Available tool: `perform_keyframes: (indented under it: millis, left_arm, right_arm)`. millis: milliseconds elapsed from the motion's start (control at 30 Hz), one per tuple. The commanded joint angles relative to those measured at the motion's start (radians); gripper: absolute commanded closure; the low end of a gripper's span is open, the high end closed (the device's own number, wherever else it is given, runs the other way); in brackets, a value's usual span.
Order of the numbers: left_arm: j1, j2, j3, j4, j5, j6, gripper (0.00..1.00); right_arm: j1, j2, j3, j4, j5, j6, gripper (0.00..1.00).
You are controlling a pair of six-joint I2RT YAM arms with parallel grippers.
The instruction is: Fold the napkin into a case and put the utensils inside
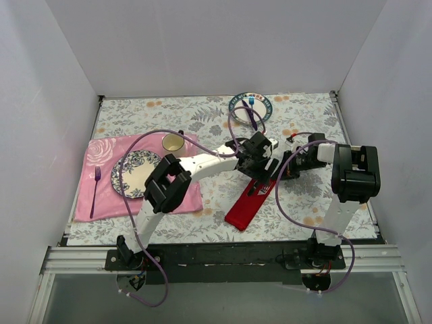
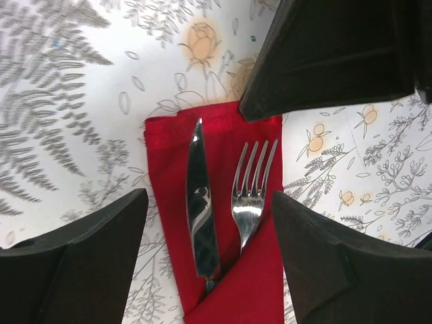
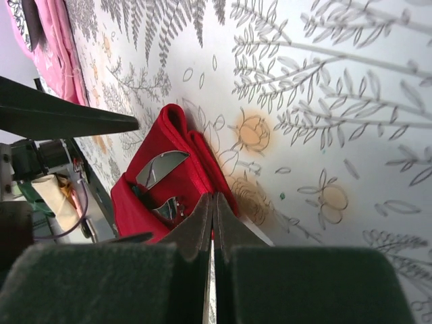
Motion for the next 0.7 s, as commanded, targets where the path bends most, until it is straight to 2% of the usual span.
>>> perform_keyframes:
  millis: [0,100,133,200,300,367,467,667]
  left_arm:
    - [0.058,-0.153,-0.009,-0.014,-0.014,-0.007,0.26]
    - [0.11,-0.196,-0.058,0.006,0.004,-0.028,0.27]
    - [0.13,-0.213,-0.11,0.024,0.049,-0.041,0.27]
    - [0.183,-0.29,-0.176,0.115,0.096,-0.073,0.27]
    - [0.217,-0.395,-0.291,0.233,0.133,-0.058,0.23]
    - [0.228,-0.437,-0.348,0.287,0.147,-0.052,0.15]
    - [0.24,-0.492,-0.374,0.301,0.152,-0.047,0.03]
    - [0.283,-0.537,-0.405,0.299,0.133,-0.05,0.02]
  right_arm:
    - [0.008,0.037,0.088,-0.034,0.001,-0.05,0.99]
    - [0.019,0.067,0.145,-0.066,0.001,-0.087,0.99]
    - [0.022,0.086,0.163,-0.075,0.004,-0.101,0.99]
    - [0.031,0.106,0.218,-0.1,0.006,-0.127,0.99]
    - [0.042,0.162,0.298,-0.115,0.014,-0.141,0.99]
    - [0.052,0.185,0.346,-0.13,0.02,-0.158,0.99]
    - [0.098,0.227,0.438,-0.181,0.052,-0.217,0.99]
    - [0.181,0.284,0.588,-0.252,0.106,-0.317,0.99]
